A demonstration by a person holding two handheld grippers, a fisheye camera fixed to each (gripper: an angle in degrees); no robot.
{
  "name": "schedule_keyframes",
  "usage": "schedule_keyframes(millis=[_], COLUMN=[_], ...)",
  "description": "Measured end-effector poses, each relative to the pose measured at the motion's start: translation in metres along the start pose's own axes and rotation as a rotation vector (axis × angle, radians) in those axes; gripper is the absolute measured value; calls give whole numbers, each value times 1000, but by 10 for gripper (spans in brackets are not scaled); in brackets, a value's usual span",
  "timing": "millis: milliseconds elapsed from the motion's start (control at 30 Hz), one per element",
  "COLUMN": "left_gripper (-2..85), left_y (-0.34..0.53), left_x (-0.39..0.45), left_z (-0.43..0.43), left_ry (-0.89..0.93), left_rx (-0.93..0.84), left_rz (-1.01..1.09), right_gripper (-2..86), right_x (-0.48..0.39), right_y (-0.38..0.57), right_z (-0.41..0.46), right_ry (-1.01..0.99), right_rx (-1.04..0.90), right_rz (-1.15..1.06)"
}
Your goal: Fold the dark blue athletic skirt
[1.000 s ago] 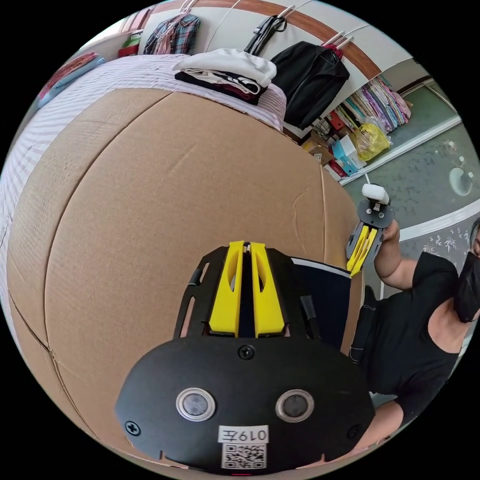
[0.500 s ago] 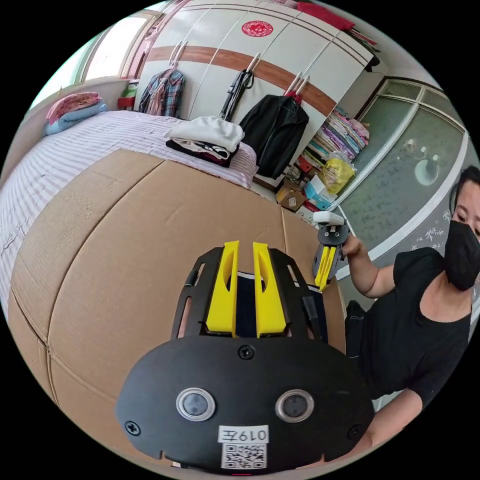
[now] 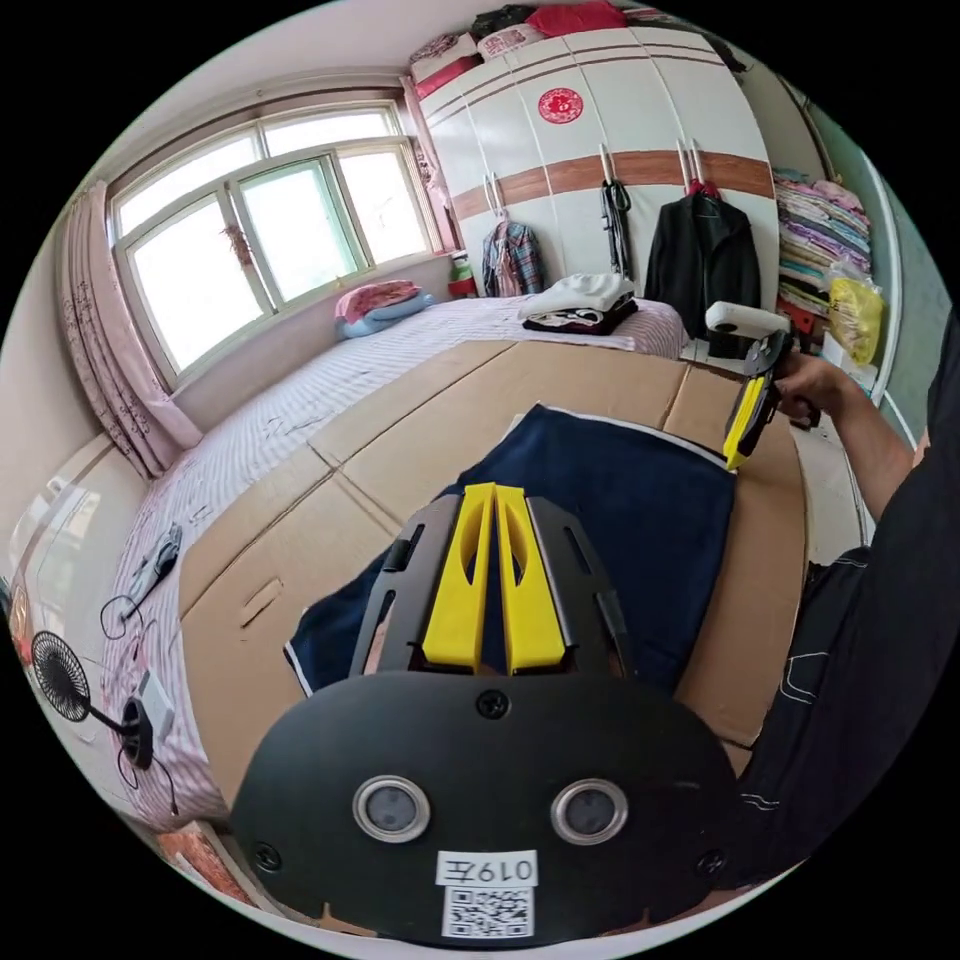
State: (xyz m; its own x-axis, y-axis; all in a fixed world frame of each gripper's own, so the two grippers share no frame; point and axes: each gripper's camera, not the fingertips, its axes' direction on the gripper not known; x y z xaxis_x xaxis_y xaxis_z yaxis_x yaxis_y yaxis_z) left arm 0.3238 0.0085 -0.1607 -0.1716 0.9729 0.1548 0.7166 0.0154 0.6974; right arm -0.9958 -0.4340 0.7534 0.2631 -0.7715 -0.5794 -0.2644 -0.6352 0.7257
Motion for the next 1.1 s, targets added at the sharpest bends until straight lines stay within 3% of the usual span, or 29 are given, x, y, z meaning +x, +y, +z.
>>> schedule_keyframes(millis=[133,333,400,500,600,767,933,1100], left_gripper=[9,10,10,13,20,52,71,77], left_y=[36,56,68,92,113,129,119,144], left_x=[14,-13,-37,-81,-133,-219,-277,-356], left_z=[-31,-92,-115,-148,-170,-181,-168,-168], left_ry=[98,-74,-86,-235,-362,-122,-181,176], left_rx=[-59,-81,-44,-29,-91,-92,-218,-147], left_rz=[-36,-112,-197,-372,-563,-677,-674,-891], right_gripper=[6,50,49,30,14,24,65,75], right_x=[10,12,11,-5,-14,11,42,110], right_y=[3,17,24,41,40,-37,-110,-175], right_z=[-2,-20,-34,-61,-72,-74,-92,-91], right_ry=[-42,16,58,56,-60,-249,-85,-53], right_rx=[24,95,184,471,702,649,582,488], right_rz=[-21,-12,-15,-127,-243,-260,-159,-2])
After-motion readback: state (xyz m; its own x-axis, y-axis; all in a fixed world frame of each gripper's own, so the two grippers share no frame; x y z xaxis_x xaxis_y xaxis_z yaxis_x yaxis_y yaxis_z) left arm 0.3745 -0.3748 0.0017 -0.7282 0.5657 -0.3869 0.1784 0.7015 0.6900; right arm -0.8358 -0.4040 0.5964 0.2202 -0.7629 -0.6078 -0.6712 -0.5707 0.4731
